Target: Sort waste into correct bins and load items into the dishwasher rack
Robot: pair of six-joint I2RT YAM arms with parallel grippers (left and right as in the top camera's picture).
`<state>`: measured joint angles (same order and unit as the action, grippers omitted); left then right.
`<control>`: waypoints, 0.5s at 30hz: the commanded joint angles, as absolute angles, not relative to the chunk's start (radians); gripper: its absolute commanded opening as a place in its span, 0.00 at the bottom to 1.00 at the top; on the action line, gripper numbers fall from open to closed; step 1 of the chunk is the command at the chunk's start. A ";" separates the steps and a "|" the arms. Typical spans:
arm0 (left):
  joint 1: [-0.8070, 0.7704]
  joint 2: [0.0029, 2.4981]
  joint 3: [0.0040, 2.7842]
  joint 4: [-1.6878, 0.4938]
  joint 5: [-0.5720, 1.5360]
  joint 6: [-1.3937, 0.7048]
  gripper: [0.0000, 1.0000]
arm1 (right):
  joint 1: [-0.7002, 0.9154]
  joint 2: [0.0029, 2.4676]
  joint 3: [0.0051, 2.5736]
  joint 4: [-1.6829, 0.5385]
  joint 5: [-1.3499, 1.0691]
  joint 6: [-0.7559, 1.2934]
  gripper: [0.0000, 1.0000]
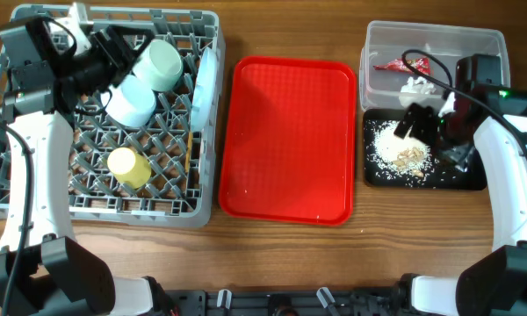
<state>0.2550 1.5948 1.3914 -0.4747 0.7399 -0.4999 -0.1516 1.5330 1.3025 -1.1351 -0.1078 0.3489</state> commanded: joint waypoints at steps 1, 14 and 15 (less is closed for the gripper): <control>0.252 1.567 1.408 -0.513 0.172 -0.448 1.00 | -0.147 1.515 1.322 -1.027 -0.207 0.208 1.00; 0.248 1.528 1.408 -0.981 -0.004 -0.171 1.00 | -0.138 1.472 1.332 -0.899 -0.206 0.106 1.00; 0.245 1.512 1.408 -0.986 0.036 -0.136 1.00 | -0.138 1.456 1.332 -0.907 -0.181 0.117 1.00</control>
